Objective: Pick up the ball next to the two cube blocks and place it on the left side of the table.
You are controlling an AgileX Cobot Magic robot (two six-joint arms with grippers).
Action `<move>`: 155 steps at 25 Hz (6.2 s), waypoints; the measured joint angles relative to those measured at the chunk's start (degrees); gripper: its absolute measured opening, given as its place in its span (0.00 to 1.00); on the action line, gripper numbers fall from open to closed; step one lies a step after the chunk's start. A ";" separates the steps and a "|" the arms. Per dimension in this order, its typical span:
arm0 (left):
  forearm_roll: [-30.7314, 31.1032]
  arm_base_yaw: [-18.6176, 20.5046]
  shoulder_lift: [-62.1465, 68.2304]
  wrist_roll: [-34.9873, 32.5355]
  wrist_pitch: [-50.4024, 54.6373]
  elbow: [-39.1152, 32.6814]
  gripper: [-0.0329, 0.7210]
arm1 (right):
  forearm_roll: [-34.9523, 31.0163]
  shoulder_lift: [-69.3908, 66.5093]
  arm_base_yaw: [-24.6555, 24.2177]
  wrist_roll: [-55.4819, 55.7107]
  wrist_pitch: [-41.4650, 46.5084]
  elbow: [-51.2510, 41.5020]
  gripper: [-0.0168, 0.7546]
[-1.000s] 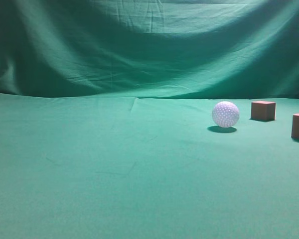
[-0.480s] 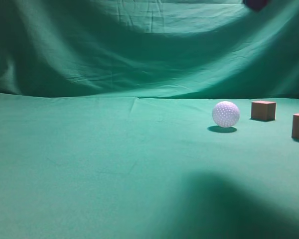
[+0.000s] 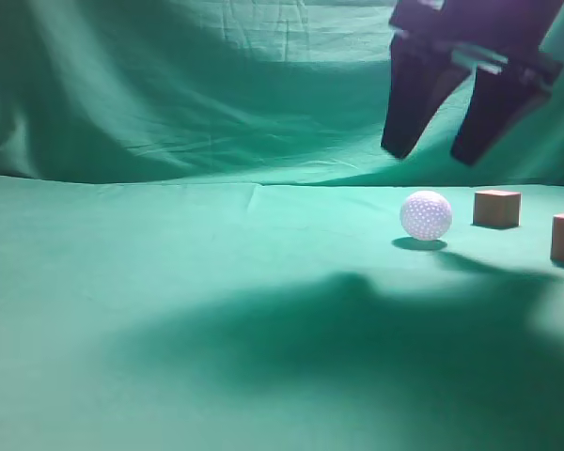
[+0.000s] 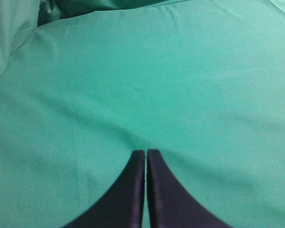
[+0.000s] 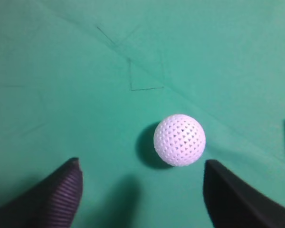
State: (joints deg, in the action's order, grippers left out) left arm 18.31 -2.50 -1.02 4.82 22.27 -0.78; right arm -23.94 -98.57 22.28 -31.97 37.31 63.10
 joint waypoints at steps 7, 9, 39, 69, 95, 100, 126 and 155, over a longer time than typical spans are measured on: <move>0.00 0.00 0.00 0.00 0.00 0.00 0.04 | -0.13 -4.68 0.00 0.76 -5.57 0.14 0.74; 0.00 0.00 0.00 0.00 0.00 0.00 0.04 | -0.13 -5.69 0.00 0.76 -6.70 0.14 0.74; 0.00 0.00 0.00 0.00 0.00 0.00 0.04 | -0.90 -10.74 10.54 0.79 7.83 26.03 0.43; 0.00 0.00 0.00 0.00 0.00 0.00 0.04 | -8.63 -41.76 23.53 -3.07 2.50 54.00 0.43; 0.00 0.00 0.00 0.00 0.00 0.00 0.04 | -6.83 -35.05 20.04 0.05 11.60 62.54 0.67; 0.00 0.00 0.00 0.00 0.00 0.00 0.04 | 1.06 -28.85 16.46 8.91 22.88 62.66 0.18; 0.00 0.00 0.00 0.00 0.00 0.00 0.04 | 23.94 36.05 -8.03 29.80 10.90 -1.23 0.02; 0.00 0.00 0.00 0.00 0.00 0.00 0.04 | 23.70 82.30 -9.10 29.55 -11.94 -50.60 0.02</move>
State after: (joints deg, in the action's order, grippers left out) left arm 18.31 -2.50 -1.02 4.82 22.27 -0.78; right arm -0.24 -16.28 13.18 -2.42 25.37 12.50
